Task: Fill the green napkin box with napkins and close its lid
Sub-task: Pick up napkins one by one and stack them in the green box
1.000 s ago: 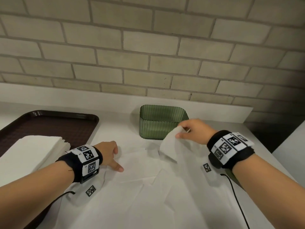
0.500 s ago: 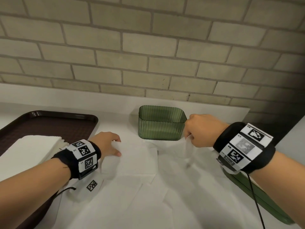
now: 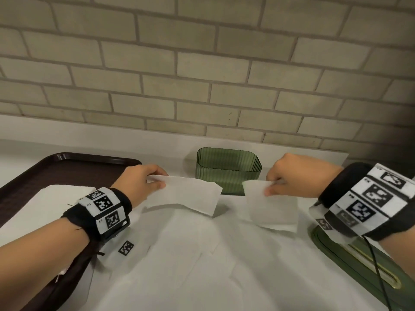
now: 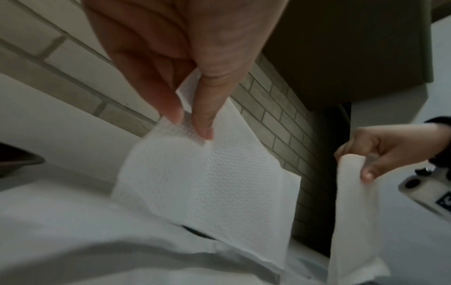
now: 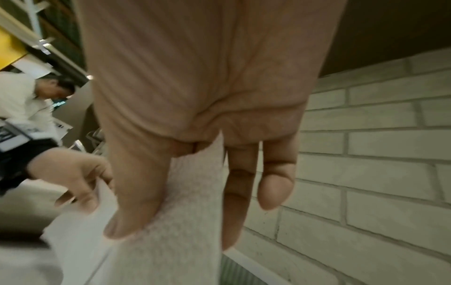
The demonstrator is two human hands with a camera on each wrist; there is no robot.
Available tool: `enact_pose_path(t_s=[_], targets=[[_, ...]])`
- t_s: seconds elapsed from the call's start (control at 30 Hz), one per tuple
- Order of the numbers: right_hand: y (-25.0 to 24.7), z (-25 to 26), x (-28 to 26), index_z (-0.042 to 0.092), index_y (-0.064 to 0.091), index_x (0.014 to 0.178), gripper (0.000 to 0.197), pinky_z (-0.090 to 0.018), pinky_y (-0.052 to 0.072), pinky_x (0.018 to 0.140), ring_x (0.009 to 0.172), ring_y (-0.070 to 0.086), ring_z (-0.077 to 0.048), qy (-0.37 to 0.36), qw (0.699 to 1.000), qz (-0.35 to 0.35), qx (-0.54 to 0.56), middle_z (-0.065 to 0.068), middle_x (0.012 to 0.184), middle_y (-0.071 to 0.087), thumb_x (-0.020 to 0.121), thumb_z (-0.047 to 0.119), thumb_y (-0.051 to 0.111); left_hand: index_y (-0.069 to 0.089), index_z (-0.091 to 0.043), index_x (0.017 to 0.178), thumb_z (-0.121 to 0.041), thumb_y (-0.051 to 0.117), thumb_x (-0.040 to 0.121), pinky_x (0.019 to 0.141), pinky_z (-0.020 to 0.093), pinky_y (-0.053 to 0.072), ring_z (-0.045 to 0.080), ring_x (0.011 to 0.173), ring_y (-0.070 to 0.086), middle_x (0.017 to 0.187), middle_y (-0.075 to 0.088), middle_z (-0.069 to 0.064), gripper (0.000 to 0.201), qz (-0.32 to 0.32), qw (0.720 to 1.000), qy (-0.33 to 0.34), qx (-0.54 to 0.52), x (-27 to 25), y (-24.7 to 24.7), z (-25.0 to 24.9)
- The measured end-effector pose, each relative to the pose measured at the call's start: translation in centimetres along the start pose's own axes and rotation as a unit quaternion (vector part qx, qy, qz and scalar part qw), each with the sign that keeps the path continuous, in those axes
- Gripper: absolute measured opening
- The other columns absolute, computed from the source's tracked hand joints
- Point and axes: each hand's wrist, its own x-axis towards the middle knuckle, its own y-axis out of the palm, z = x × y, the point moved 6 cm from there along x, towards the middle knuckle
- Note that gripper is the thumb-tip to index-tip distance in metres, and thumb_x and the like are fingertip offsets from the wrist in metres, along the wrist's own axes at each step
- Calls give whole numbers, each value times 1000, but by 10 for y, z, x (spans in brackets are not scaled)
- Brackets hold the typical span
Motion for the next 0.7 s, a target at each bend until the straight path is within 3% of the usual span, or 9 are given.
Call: enact_pose_path(t_s=[0.17, 0.27, 0.33, 0.4, 0.43, 0.5, 0.57, 0.63, 0.7], targets=[[-27, -26, 5, 5, 63, 72, 33, -27, 33, 55, 62, 46, -17, 41, 990, -80, 112, -2, 63, 50, 87, 34, 62, 64, -34, 98, -21, 72, 80, 66, 22, 52, 8, 82, 59, 96, 64, -6, 23, -11, 999, -6, -44, -2, -3, 2], [-40, -45, 18, 12, 68, 74, 23, -27, 38, 58, 69, 54, -22, 71, 973, -144, 168, -5, 69, 61, 87, 30, 65, 61, -38, 93, -23, 73, 80, 64, 16, 48, 5, 85, 63, 92, 67, -10, 24, -9, 998, 7, -68, -9, -2, -1], [-45, -55, 30, 4, 71, 82, 27, -26, 38, 58, 69, 55, -23, 92, 959, -182, 199, -13, 76, 65, 87, 29, 64, 56, -45, 84, -27, 72, 80, 63, 11, 44, 3, 81, 62, 87, 68, -10, 24, -4, 998, 20, -52, -15, -1, -5], [-47, -65, 44, 2, 70, 82, 28, -29, 45, 64, 72, 60, -26, 113, 937, -208, 255, -15, 79, 67, 88, 29, 63, 53, -49, 79, -33, 70, 82, 64, 11, 42, 3, 77, 59, 84, 67, -8, 23, 0, 999, 34, -17, -21, 1, -7], [-45, -70, 51, 5, 69, 80, 24, -31, 50, 70, 76, 63, -26, 126, 917, -213, 313, -13, 80, 67, 88, 28, 63, 54, -50, 79, -35, 68, 82, 66, 12, 43, 4, 76, 59, 83, 68, -8, 21, 1, 999, 42, -9, -24, 2, -8], [-39, -78, 67, 11, 67, 77, 13, -34, 55, 78, 84, 67, -26, 155, 846, -222, 459, -10, 84, 68, 85, 21, 67, 56, -49, 77, -32, 67, 83, 69, 9, 42, 1, 80, 59, 83, 69, -15, 22, 2, 998, 68, -8, -28, 2, -11], [-30, -81, 83, 6, 66, 85, 11, -36, 55, 85, 90, 68, -27, 192, 784, -229, 544, -12, 95, 69, 83, 16, 69, 57, -49, 77, -28, 67, 85, 70, 3, 40, -8, 86, 56, 92, 62, -35, 24, 3, 996, 91, -13, -31, 2, -15], [-15, -79, 100, -2, 62, 104, 25, -32, 53, 87, 89, 64, -24, 233, 754, -210, 577, -12, 105, 65, 85, 15, 68, 61, -47, 79, -23, 67, 85, 73, 2, 41, -10, 90, 57, 96, 58, -42, 25, 1, 994, 101, -33, -33, 1, -17], [3, -71, 116, -6, 56, 114, 33, -33, 52, 88, 89, 60, -24, 255, 736, -173, 603, -15, 111, 62, 88, 12, 65, 64, -45, 80, -20, 68, 84, 75, 6, 44, -10, 90, 59, 95, 60, -41, 26, -8, 993, 105, -50, -34, 0, -15]])
